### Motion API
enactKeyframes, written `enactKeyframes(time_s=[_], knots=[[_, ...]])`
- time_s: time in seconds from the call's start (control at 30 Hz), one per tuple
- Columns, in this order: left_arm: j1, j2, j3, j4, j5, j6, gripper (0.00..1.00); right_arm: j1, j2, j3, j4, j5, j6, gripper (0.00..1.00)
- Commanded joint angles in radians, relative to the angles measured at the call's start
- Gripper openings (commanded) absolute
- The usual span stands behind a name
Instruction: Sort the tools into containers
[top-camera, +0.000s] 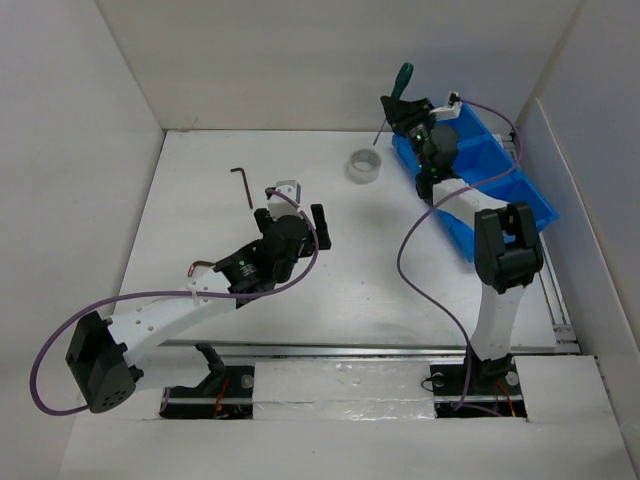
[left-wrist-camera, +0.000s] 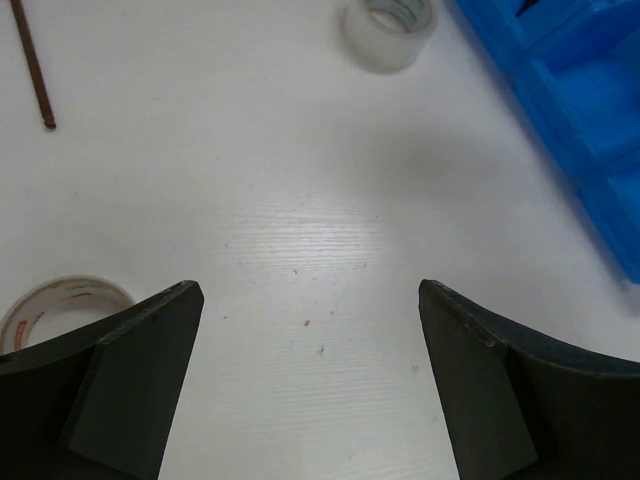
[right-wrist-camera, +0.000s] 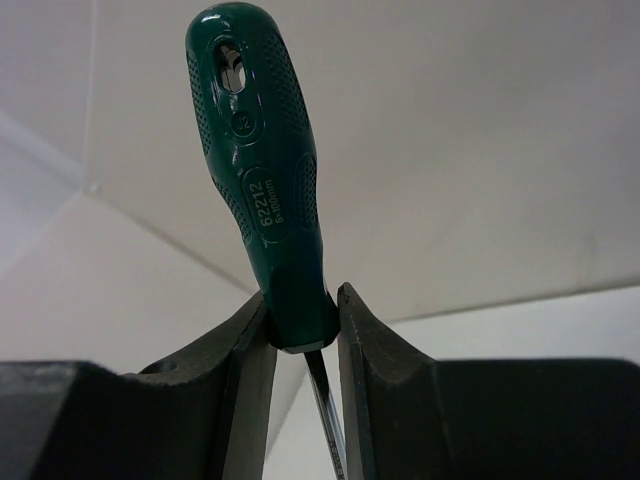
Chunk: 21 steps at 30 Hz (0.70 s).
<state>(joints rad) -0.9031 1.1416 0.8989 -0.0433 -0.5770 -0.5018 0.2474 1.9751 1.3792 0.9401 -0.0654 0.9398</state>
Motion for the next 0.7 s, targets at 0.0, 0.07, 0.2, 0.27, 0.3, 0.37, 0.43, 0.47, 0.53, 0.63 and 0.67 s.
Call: enactKeyframes(time_s=[0.0, 0.07, 0.2, 0.27, 0.3, 0.37, 0.43, 0.47, 0.53, 0.63, 0.67], knots=[[0.000, -0.006, -0.022, 0.034, -0.067, 0.012, 0.87, -0.028, 0.056, 0.136, -0.150, 0.220, 0.008, 0.00], [0.000, 0.003, 0.000, 0.011, -0.063, 0.008, 0.87, -0.028, 0.080, 0.175, -0.187, 0.295, 0.036, 0.00], [0.000, -0.008, -0.012, 0.022, -0.064, 0.019, 0.87, -0.037, 0.142, 0.215, -0.233, 0.468, 0.115, 0.00], [0.000, -0.016, -0.015, 0.020, -0.072, 0.020, 0.87, -0.037, 0.159, 0.219, -0.238, 0.528, 0.132, 0.00], [0.000, -0.017, -0.015, 0.020, -0.081, 0.022, 0.87, -0.037, 0.166, 0.225, -0.259, 0.558, 0.140, 0.00], [0.000, -0.025, -0.012, 0.008, -0.087, 0.022, 0.87, -0.037, 0.194, 0.253, -0.294, 0.636, 0.162, 0.00], [0.000, -0.029, -0.012, 0.008, -0.087, 0.025, 0.87, -0.037, 0.209, 0.290, -0.337, 0.668, 0.180, 0.00], [0.000, -0.036, -0.014, 0.010, -0.084, 0.025, 0.87, -0.037, 0.221, 0.303, -0.349, 0.708, 0.186, 0.00], [0.000, -0.039, -0.014, 0.011, -0.075, 0.026, 0.87, -0.037, 0.232, 0.334, -0.398, 0.751, 0.183, 0.00], [0.000, -0.042, -0.012, 0.014, -0.044, 0.028, 0.87, -0.051, 0.257, 0.382, -0.454, 0.800, 0.191, 0.00], [0.000, -0.046, -0.012, 0.016, -0.037, 0.028, 0.87, -0.065, 0.258, 0.397, -0.465, 0.797, 0.200, 0.00]])
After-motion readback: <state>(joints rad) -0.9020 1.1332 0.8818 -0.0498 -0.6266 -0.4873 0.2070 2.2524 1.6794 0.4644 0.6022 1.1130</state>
